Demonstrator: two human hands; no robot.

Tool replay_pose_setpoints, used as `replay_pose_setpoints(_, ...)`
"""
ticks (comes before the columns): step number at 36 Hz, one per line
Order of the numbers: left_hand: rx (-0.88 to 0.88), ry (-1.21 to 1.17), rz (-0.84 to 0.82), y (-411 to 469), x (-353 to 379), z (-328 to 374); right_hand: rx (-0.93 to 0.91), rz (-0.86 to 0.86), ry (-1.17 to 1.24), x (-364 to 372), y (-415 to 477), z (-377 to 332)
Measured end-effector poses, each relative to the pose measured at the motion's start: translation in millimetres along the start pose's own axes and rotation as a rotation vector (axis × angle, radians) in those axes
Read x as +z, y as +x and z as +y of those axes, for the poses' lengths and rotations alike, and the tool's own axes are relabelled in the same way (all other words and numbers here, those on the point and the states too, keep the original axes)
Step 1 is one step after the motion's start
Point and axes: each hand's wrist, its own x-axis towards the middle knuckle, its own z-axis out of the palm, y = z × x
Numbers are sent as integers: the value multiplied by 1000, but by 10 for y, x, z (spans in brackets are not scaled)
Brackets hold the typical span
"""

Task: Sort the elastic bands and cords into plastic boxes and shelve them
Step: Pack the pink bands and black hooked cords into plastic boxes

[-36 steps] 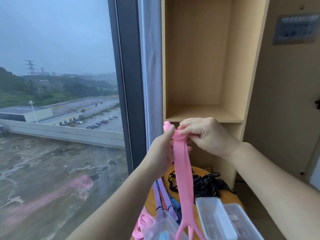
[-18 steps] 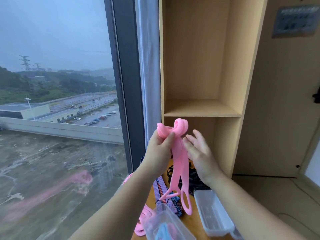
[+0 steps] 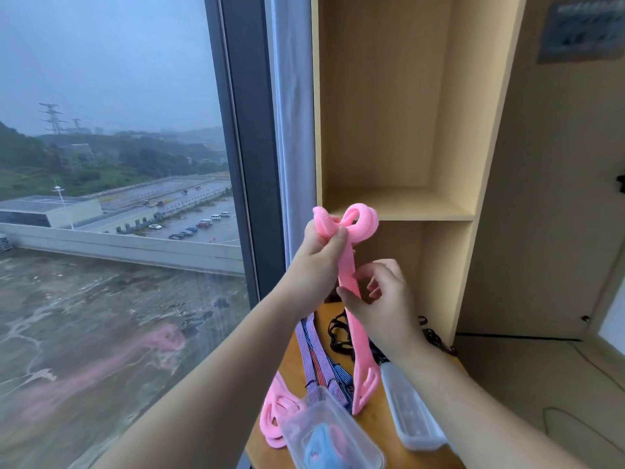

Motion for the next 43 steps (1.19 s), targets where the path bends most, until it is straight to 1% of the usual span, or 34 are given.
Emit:
replay_pose_setpoints(2,-10,-21,-10,6,7,-3,34,-12,31,25,3,-12)
replay_pose_setpoints(4,-23,-60,-22,13,13,1,148,-72,109,50,19,-23)
replay_pose_setpoints(6,-33,-80,-29,27,15,6,211,-96,185,70,44,-12)
replay_pose_setpoints(9,-39,-45,-32,46,-7,5,245,-69,200,85,87,14)
replay_pose_setpoints(13,-33,-9,-35,64,-65,14,273,-100,260,82,100,33)
replay_pose_setpoints(17,-28,-36,-32,69,-108,8,293,-124,297,59,87,25)
replay_pose_setpoints(21,-6,-93,-37,62,-99,-10,372,-146,402,40,56,17)
replay_pose_setpoints(25,-9,-159,-3,51,-69,-1,329,-167,292,35,31,22)
replay_pose_setpoints(30,22,-198,12,38,-47,-18,442,-270,518,-18,50,-25)
replay_pose_setpoints(32,60,-190,22,26,-35,-37,433,-322,531,-39,56,-34)
replay_pose_setpoints(34,117,-105,57,19,-39,-63,402,-353,528,-61,63,-30)
replay_pose_setpoints(36,203,118,81,10,-80,-110,415,-339,577,-92,96,-47)
replay_pose_setpoints(38,323,381,38,-16,-115,-166,456,-317,648,-124,157,-88)
replay_pose_setpoints(39,380,469,2,-30,-124,-191,489,-313,675,-140,187,-104)
replay_pose_setpoints(43,517,698,-72,-49,-146,-226,618,-301,717,-186,268,-97)
